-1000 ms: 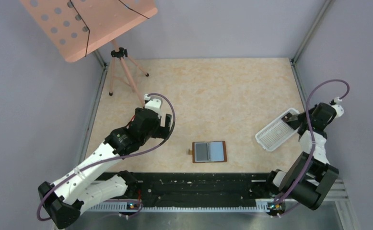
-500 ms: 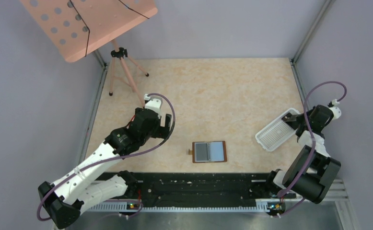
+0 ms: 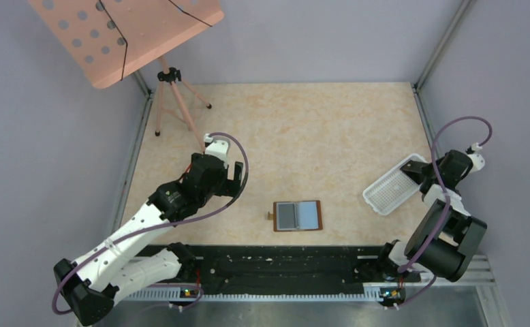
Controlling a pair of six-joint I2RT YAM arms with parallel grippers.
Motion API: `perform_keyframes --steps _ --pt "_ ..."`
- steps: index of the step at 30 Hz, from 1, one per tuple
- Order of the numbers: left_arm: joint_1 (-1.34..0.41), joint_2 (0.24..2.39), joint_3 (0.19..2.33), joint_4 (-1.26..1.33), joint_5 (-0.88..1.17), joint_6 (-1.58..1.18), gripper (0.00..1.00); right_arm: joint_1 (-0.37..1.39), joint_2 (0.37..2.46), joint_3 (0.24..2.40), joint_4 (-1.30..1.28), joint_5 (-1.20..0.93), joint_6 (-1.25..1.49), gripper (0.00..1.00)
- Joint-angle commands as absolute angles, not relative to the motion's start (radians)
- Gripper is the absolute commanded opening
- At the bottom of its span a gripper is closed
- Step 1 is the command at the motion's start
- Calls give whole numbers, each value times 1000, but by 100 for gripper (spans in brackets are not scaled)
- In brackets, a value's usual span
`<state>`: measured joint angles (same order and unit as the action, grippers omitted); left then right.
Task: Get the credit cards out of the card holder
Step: Place the credit card in the storage box.
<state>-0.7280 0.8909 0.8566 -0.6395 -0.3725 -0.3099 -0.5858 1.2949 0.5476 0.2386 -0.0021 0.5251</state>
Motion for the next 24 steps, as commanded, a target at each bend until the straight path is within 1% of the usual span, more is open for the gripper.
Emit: perform_keyframes --steps 1,14,24 --pt "-727 867 855 -609 -389 -299 99 -598 1310 558 249 40 520 13" --pt "-726 871 857 -605 -365 -302 99 -598 1357 605 204 55 523 22" --pt "-726 866 854 -603 -362 -305 98 -597 1367 616 194 68 530 26"
